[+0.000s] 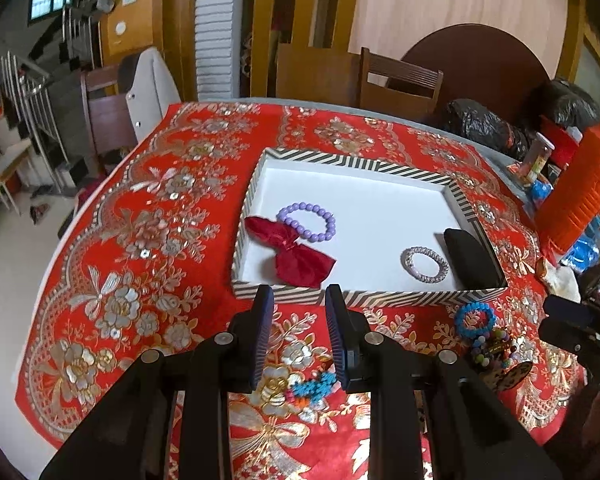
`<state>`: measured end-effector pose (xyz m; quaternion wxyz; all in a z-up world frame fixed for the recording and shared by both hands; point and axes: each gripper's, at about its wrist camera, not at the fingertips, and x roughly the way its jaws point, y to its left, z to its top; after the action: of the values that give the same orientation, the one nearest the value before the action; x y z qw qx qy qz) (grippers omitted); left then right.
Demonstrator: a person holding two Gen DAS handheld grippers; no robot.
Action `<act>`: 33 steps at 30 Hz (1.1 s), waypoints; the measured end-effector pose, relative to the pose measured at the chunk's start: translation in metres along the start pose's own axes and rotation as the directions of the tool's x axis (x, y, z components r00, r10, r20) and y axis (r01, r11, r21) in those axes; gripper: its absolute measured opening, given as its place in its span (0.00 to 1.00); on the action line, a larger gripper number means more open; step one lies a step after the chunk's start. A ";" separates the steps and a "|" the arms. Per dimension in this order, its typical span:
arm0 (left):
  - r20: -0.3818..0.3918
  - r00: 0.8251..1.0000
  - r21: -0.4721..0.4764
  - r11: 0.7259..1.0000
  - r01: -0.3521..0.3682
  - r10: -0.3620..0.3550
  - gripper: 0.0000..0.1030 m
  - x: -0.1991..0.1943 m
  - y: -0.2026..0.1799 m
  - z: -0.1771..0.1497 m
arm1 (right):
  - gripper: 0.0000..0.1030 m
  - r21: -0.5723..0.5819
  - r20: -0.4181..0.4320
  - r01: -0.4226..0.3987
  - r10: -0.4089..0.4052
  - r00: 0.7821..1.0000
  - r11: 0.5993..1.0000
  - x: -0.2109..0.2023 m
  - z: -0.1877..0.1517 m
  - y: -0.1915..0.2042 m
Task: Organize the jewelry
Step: 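Move the left tool to the green-and-blue beaded strand while the right tool reaches the leopard-print bow, then grasp the green-and-blue strand with the left tool while the right tool grasps the leopard-print bow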
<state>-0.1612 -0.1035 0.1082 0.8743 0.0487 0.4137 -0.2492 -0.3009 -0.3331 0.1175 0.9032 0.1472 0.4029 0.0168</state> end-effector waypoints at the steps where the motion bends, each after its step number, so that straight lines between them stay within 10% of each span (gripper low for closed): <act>1: -0.011 1.000 -0.009 1.000 0.007 -0.007 0.19 0.001 0.004 -0.001 | 0.53 0.000 -0.003 -0.005 0.005 1.000 1.000 0.000 -0.001 0.000; 14: -0.159 0.974 -0.006 0.987 0.160 -0.159 0.25 0.019 0.006 -0.035 | 0.56 -0.011 -0.193 -0.164 0.159 0.968 0.986 0.019 -0.047 0.008; 25: -0.218 0.969 0.068 0.989 0.130 -0.112 0.25 0.055 -0.015 -0.046 | 0.60 0.039 -0.293 -0.115 0.121 0.948 0.993 0.036 -0.077 -0.001; 33: -0.246 0.964 0.082 0.988 0.127 -0.104 0.26 0.069 -0.016 -0.046 | 0.60 -0.235 -0.266 -0.126 0.061 0.962 0.964 0.025 -0.046 0.026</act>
<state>-0.1636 -0.1314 0.0284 0.7981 0.0969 0.5064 -0.3118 -0.3151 -0.2931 0.0773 0.8529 0.0479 0.5035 0.1291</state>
